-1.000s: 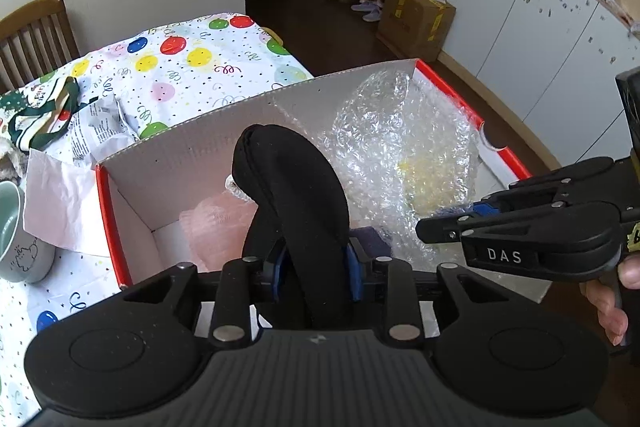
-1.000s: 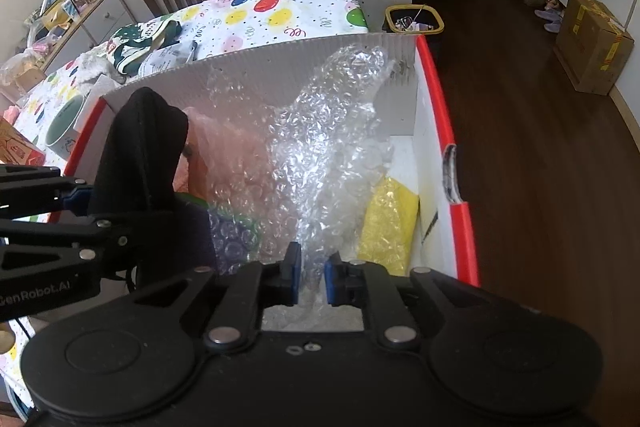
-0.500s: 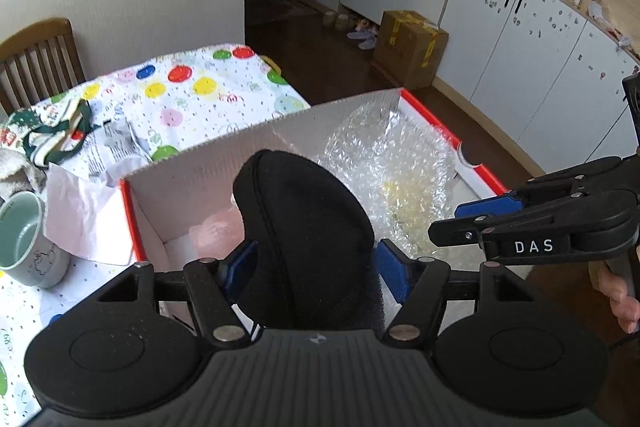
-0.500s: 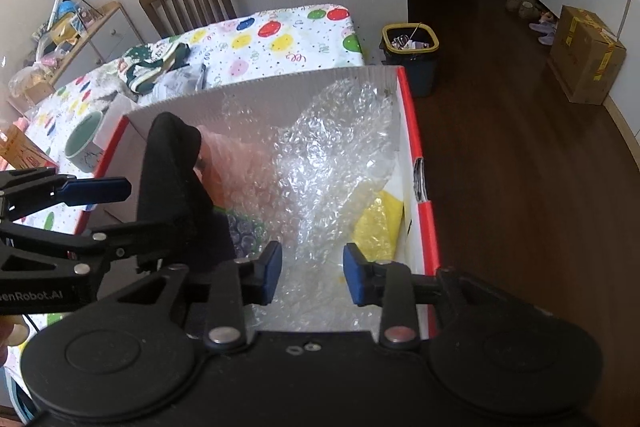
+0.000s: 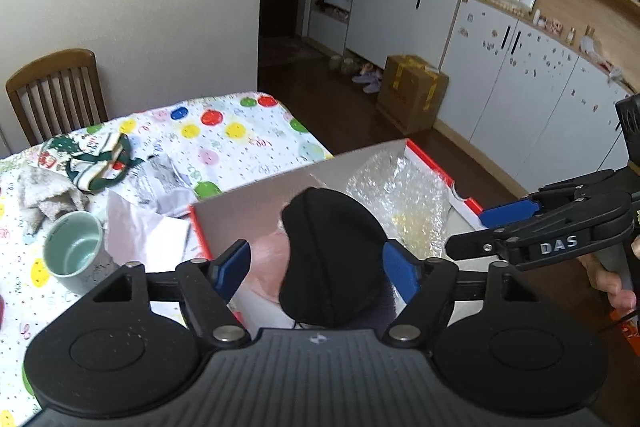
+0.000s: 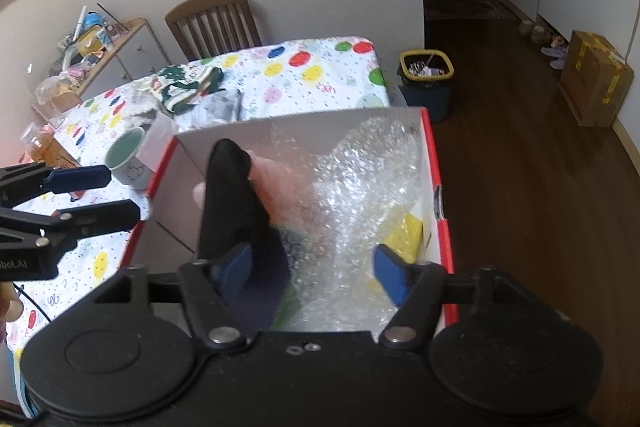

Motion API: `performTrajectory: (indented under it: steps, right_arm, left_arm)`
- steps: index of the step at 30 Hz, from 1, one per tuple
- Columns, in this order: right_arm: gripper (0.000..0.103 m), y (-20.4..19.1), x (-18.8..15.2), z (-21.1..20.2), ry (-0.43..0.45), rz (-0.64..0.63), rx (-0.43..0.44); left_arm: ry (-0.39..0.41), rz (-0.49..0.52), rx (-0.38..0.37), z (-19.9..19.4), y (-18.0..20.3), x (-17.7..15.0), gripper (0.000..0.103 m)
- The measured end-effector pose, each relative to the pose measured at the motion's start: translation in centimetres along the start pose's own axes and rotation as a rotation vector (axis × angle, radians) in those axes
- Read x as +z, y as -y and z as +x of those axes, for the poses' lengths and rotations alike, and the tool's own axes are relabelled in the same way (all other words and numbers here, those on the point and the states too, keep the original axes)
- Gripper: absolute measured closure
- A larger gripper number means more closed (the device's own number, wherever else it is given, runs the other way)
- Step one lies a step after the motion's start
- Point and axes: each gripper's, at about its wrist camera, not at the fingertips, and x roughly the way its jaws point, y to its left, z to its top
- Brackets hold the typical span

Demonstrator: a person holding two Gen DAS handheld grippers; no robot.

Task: Organize soft objects
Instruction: 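Withdraw both tools from the box toward the remaining table items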

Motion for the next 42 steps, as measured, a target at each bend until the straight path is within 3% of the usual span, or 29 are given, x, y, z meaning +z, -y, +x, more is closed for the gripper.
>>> performTrajectory:
  steps: [6, 8, 15, 20, 23, 34, 42]
  right_arm:
    - [0.019, -1.9, 0.6, -1.4, 0.033, -0.014, 0.024]
    - [0.016, -2.9, 0.9, -1.7, 0.042, -0.034, 0.028]
    - [0.008, -6.9, 2.7, -1.3, 0.063, -0.089, 0.082]
    - [0.007, -10.4, 4.4, -0.3, 0.062, -0.151, 0.110]
    - [0.007, -12.4, 5.5, 0.7, 0.057, -0.183, 0.117]
    - [0.007, -16.5, 10.1, 6.0, 0.015, -0.165, 0.106]
    - [0.007, -17.5, 14.1, 11.5, -0.036, -0.106, 0.066]
  left_arm:
    - [0.036, -0.013, 0.013, -2.2, -2.2, -0.1, 0.025]
    - [0.052, -0.016, 0.019, -2.9, -3.0, -0.2, 0.019]
    - [0.074, -0.082, 0.028, -4.8, -7.3, -0.6, 0.016]
    - [0.101, -0.121, 0.062, -5.8, -11.0, -0.7, 0.003]
    - [0.115, -0.155, 0.088, -5.9, -13.6, -0.5, 0.002]
    - [0.118, -0.318, 0.180, -3.4, -23.7, 1.3, 0.001]
    - [0.065, -0.405, 0.259, 1.6, -29.3, 3.8, 0.001]
